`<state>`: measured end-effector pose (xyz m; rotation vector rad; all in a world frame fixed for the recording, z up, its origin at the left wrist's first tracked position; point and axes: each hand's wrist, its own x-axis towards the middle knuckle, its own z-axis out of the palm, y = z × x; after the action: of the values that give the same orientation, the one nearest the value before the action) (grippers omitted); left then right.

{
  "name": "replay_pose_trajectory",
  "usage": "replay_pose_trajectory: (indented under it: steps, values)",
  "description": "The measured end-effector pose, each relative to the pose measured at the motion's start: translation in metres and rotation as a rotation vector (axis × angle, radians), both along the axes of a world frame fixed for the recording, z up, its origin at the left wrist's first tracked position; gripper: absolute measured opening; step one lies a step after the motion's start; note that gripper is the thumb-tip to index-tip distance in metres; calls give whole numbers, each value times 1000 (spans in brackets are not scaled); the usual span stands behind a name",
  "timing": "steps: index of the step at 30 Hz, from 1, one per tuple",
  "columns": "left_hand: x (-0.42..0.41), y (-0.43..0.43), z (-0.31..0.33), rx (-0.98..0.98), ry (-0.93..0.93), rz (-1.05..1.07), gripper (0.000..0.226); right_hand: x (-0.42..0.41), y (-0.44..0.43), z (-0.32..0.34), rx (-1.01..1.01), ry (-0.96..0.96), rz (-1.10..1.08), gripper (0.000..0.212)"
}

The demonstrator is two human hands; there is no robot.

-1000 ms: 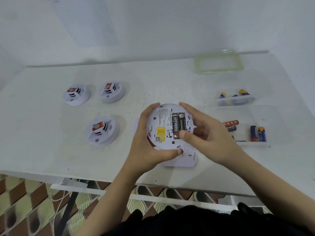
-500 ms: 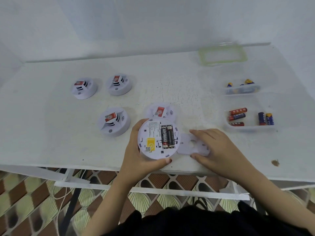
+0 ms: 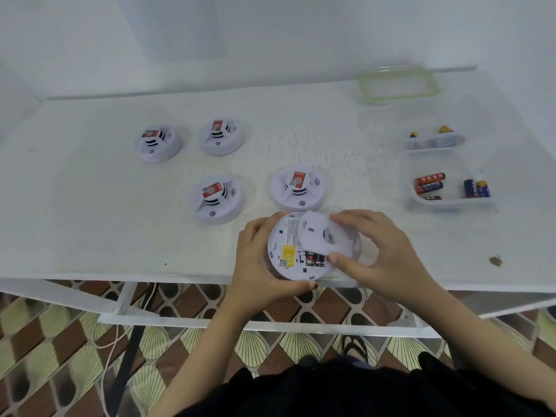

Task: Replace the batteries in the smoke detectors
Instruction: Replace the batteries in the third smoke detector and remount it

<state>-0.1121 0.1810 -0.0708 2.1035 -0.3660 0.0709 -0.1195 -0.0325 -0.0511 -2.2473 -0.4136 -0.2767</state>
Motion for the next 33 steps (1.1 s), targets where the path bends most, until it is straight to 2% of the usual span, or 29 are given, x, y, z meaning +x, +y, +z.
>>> replay_pose_trajectory:
  steps: [9,17,19,22,26,33]
  values:
    - [-1,5,-1,55,-82,-5,90,-3,30,-2,-228,-136,98,56]
    - [1,9,-9,45,-85,0,98,0,42,0,-238,-138,41,58]
    - [1,9,-9,38,-73,-8,98,-2,43,-1,-214,-105,18,60]
    - [1,9,-8,29,-75,-18,95,-2,41,1,-151,44,-5,63]
    - [1,8,-6,28,-57,-19,94,3,33,6,-94,187,48,63]
    - [-1,8,2,11,-88,-68,91,7,28,3,-16,227,112,64]
